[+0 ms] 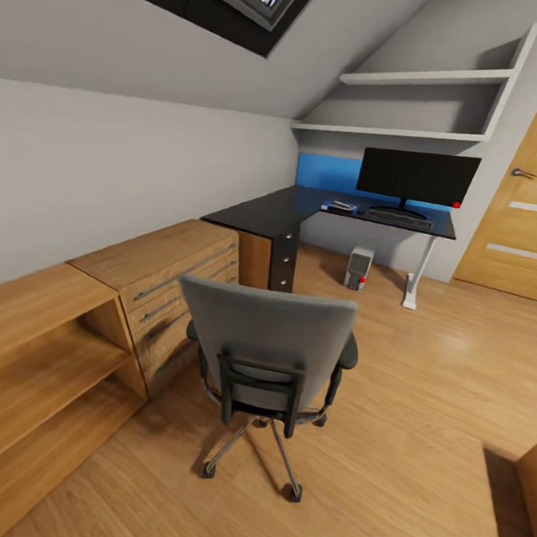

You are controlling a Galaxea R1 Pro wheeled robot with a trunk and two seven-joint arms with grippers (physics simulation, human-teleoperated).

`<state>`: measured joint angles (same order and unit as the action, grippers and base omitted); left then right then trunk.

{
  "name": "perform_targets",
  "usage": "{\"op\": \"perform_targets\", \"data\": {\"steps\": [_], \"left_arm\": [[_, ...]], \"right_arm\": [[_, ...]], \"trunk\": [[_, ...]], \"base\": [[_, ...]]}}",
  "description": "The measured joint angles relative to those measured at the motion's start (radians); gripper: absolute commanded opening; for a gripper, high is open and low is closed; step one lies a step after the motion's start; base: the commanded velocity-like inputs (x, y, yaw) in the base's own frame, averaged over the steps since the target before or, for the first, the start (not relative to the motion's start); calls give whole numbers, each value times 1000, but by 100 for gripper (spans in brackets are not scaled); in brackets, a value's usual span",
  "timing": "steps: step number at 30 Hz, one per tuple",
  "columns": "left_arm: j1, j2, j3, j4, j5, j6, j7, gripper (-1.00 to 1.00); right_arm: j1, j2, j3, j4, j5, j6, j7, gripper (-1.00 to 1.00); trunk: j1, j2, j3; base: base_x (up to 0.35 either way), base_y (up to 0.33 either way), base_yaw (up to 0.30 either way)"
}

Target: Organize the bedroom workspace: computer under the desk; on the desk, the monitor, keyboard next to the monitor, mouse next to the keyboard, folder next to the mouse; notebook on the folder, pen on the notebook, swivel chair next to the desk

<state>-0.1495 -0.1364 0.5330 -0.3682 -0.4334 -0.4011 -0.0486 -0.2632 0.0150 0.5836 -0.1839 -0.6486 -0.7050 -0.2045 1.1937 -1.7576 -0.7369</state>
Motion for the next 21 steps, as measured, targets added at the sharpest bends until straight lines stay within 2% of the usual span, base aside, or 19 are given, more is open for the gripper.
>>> {"op": "perform_targets", "data": {"steps": [10, 21], "left_arm": [[0, 2, 0, 7, 0, -1, 0, 100], [0, 4, 0, 8, 0, -1, 0, 100]], "right_arm": [[0, 1, 0, 0, 0, 0, 0, 100], [0, 2, 0, 0, 0, 0, 0, 100]], "trunk": [[0, 0, 0], [0, 0, 1]], "base": [[13, 44, -26], [1, 4, -204]]}}
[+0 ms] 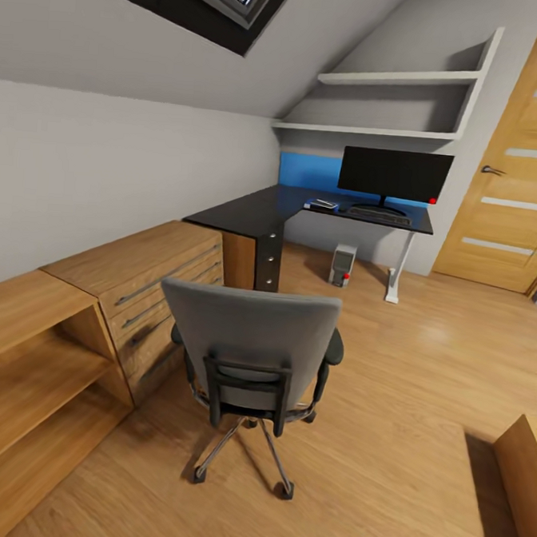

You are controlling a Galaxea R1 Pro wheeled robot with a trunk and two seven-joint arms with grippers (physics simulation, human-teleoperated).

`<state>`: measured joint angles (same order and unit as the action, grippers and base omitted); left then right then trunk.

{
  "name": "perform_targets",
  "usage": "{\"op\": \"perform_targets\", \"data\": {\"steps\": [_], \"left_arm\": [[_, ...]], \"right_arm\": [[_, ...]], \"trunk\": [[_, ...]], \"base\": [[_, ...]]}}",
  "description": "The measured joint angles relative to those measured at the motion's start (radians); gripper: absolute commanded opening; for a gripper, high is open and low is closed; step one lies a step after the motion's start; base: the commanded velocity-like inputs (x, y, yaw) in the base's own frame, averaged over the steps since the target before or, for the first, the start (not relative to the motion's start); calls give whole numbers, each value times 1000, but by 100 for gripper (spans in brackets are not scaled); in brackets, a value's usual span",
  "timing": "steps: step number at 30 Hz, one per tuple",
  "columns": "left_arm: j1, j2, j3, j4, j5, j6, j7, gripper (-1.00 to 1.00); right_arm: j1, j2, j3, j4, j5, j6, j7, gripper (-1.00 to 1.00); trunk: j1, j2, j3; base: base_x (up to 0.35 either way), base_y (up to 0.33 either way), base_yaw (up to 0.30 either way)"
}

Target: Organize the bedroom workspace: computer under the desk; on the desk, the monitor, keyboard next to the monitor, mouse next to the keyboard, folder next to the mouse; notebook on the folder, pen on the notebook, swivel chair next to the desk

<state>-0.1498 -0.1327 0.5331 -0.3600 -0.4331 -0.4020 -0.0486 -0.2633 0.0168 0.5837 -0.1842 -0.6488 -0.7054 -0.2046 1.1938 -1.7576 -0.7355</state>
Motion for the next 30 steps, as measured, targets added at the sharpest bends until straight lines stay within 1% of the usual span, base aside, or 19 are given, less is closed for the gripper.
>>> {"op": "perform_targets", "data": {"steps": [9, 21, 30], "left_arm": [[0, 0, 0, 0, 1, 0, 0, 100], [0, 1, 0, 0, 1, 0, 0, 100], [0, 1, 0, 0, 1, 0, 0, 100]], "right_arm": [[0, 0, 0, 1, 0, 0, 0, 100], [0, 0, 0, 1, 0, 0, 0, 100], [0, -1, 0, 1, 0, 0, 0, 100]], "trunk": [[0, 0, 4], [0, 0, 10], [0, 0, 14]], "base": [[0, 41, -248], [0, 241, -252], [0, 70, -252]]}}
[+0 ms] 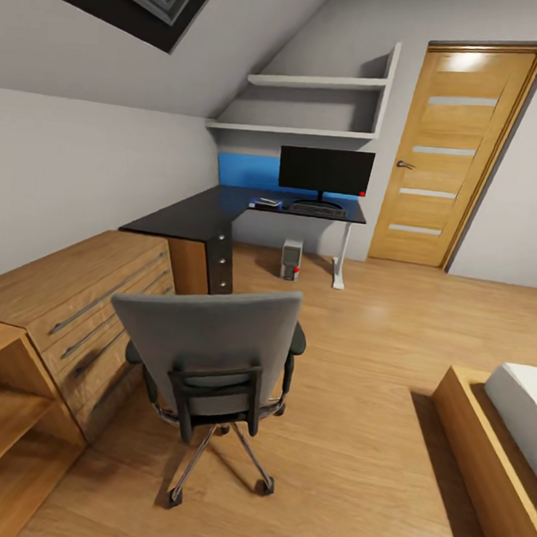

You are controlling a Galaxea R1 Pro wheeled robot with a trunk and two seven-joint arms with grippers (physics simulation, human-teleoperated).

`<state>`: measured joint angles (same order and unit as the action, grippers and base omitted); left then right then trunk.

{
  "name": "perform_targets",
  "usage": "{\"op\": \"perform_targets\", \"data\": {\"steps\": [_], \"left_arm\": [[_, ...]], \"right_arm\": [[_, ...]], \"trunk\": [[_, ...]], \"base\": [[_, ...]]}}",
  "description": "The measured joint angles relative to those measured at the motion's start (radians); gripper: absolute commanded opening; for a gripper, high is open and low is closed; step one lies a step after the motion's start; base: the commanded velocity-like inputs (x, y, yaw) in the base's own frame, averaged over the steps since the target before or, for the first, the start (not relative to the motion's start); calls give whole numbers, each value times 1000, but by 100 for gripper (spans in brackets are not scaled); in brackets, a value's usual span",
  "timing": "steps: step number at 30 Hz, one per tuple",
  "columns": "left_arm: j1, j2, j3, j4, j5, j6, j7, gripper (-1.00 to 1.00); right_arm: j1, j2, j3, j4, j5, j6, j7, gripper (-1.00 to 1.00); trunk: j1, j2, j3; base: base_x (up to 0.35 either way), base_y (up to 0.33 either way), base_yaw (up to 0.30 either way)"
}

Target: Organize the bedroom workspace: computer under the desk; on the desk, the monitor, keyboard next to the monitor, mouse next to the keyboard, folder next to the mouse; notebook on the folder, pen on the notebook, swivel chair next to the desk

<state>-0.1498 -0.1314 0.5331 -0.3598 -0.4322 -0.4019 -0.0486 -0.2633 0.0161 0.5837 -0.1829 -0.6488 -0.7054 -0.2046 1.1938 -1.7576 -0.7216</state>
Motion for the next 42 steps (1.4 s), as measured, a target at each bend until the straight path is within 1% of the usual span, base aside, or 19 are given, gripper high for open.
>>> {"op": "perform_targets", "data": {"steps": [14, 25, 32, 42], "left_arm": [[0, 3, 0, 0, 0, 0, 0, 100], [0, 3, 0, -1, 0, 0, 0, 100], [0, 3, 0, 0, 0, 0, 0, 100], [0, 3, 0, -1, 0, 0, 0, 100]], "right_arm": [[0, 0, 0, 0, 0, 0, 0, 100], [0, 0, 0, 0, 0, 0, 0, 100], [0, 0, 1, 0, 0, 0, 1, 100], [0, -1, 8, 1, 4, 0, 3, 100]], "trunk": [[0, 0, 7], [0, 0, 13], [0, 0, 14], [0, 0, 14]], "base": [[0, 13, -252], [0, 174, -242], [0, 73, -80], [0, 158, -11]]}}
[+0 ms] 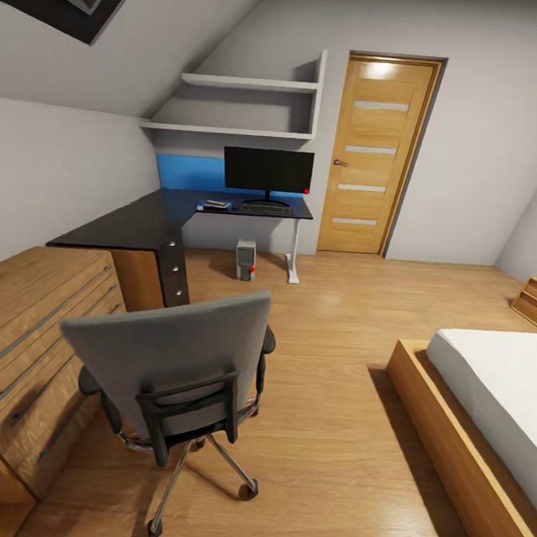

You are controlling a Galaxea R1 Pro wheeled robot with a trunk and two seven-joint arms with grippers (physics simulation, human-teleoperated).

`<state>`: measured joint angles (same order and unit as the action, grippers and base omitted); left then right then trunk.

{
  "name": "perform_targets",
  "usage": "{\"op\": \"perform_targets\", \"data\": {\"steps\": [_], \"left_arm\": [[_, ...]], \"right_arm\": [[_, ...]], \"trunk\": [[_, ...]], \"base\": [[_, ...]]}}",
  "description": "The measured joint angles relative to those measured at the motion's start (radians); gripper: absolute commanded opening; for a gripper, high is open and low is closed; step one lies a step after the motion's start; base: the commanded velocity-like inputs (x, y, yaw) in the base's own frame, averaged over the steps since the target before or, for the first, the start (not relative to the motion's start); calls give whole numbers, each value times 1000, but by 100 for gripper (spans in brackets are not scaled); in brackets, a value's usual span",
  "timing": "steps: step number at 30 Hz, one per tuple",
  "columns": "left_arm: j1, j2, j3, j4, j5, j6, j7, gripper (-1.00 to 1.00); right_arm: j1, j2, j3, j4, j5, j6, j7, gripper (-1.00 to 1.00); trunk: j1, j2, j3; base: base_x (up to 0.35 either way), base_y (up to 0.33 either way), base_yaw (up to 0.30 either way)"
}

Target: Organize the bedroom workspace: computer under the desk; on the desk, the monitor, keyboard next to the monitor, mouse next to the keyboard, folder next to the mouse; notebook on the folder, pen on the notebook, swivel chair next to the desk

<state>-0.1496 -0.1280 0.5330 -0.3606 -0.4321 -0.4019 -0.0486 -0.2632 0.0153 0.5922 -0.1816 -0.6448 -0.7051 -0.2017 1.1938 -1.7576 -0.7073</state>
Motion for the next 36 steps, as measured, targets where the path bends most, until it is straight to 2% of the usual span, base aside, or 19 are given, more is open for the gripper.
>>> {"op": "perform_targets", "data": {"steps": [6, 10, 16, 21, 27, 36], "left_arm": [[0, 0, 0, 0, 0, -1, 0, 100], [12, -2, -13, -22, 5, -14, 5, 100], [16, -5, -15, -35, 4, -13, 1, 100], [31, 14, -17, -15, 4, -14, -5, 100], [35, 22, -10, 3, 14, -14, -3, 100], [37, 28, 37, 8, 64, -14, -4, 100]], "right_arm": [[0, 0, 2, 2, 15, 0, 1, 100], [-23, 22, 3, -21, 28, -5, 3, 100], [-57, 22, 1, -25, 27, -5, 3, 100], [-69, 11, 0, -20, 27, -5, 4, 100], [-71, 5, -1, -20, 27, -6, 4, 100], [-72, 3, 0, -17, 28, -6, 6, 100]], "trunk": [[0, 0, 0], [0, 0, 0], [0, 0, 0], [0, 0, 0], [-23, 42, 19], [-57, 105, 47]], "base": [[0, 29, -1], [0, 0, 0], [0, 0, 0], [0, 0, 0], [0, 0, 0], [0, 0, 0]]}}
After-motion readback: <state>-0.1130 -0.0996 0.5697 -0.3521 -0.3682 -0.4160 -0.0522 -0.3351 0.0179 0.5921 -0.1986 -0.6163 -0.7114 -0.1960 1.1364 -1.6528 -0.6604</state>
